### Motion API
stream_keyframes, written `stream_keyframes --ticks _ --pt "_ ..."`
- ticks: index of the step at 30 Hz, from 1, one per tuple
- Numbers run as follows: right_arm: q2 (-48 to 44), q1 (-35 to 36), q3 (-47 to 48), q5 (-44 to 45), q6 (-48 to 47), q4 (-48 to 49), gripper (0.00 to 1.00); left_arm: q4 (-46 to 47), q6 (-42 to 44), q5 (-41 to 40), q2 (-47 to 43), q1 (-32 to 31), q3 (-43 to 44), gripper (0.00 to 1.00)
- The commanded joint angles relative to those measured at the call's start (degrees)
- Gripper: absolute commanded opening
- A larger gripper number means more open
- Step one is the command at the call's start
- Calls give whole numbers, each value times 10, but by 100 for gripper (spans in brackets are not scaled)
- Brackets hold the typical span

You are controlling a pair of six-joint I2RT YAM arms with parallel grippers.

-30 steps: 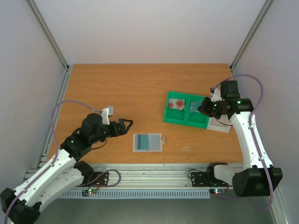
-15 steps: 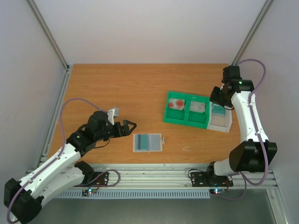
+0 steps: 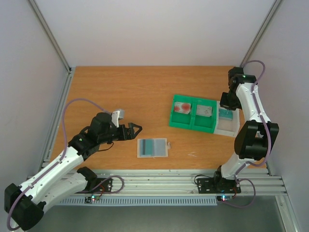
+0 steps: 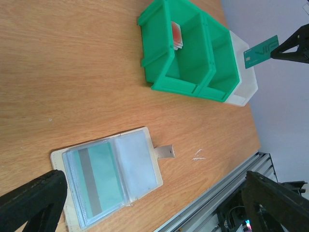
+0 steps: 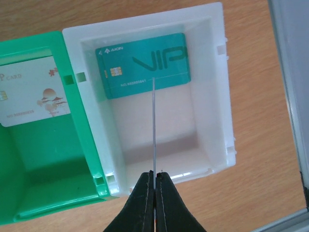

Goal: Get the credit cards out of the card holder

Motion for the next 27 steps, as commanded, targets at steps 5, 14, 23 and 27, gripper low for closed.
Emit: stream_keyframes --ticks 5,14,23,27 --pt "-2 -20 -19 -73 -50 34 1 -2 25 -10 3 0 22 99" --pt "14 -25 -25 -173 -88 70 1 -18 27 -6 23 0 44 99" --pt "27 -41 -11 -154 -118 46 1 -33 42 -26 17 0 56 99" --pt "35 -41 6 -142 -121 33 1 -32 41 -27 20 0 59 99"
